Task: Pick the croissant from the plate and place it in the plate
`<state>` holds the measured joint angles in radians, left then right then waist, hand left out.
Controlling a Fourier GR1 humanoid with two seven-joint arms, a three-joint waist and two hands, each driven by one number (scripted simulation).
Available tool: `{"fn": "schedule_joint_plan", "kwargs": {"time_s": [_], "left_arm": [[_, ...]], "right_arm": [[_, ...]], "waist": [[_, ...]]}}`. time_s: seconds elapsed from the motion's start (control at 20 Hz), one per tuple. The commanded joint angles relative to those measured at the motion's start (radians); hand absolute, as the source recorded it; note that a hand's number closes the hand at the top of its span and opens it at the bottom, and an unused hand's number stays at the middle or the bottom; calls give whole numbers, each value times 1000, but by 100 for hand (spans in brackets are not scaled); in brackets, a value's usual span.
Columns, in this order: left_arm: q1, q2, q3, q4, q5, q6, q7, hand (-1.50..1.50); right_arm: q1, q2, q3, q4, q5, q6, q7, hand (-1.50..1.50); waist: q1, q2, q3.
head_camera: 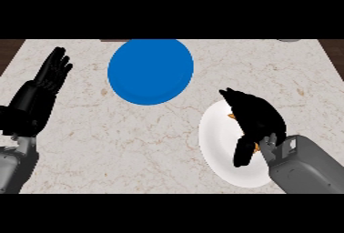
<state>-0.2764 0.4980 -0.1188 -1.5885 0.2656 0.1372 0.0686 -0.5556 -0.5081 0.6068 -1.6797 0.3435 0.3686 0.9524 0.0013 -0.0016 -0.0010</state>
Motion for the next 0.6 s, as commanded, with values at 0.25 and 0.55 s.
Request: {"fn": "schedule_joint_plan", "kwargs": {"time_s": [0.25,0.55], "left_arm": [[15,-20,35,3,-18,-33,-1,0],[17,-44,68,1,-49,-47,-7,0]], "right_arm": [[55,0,-7,79,104,77,85,-150],[81,3,-66,152,145,121,-10,-150]], "waist": [[0,0,1],[0,1,1]]}}
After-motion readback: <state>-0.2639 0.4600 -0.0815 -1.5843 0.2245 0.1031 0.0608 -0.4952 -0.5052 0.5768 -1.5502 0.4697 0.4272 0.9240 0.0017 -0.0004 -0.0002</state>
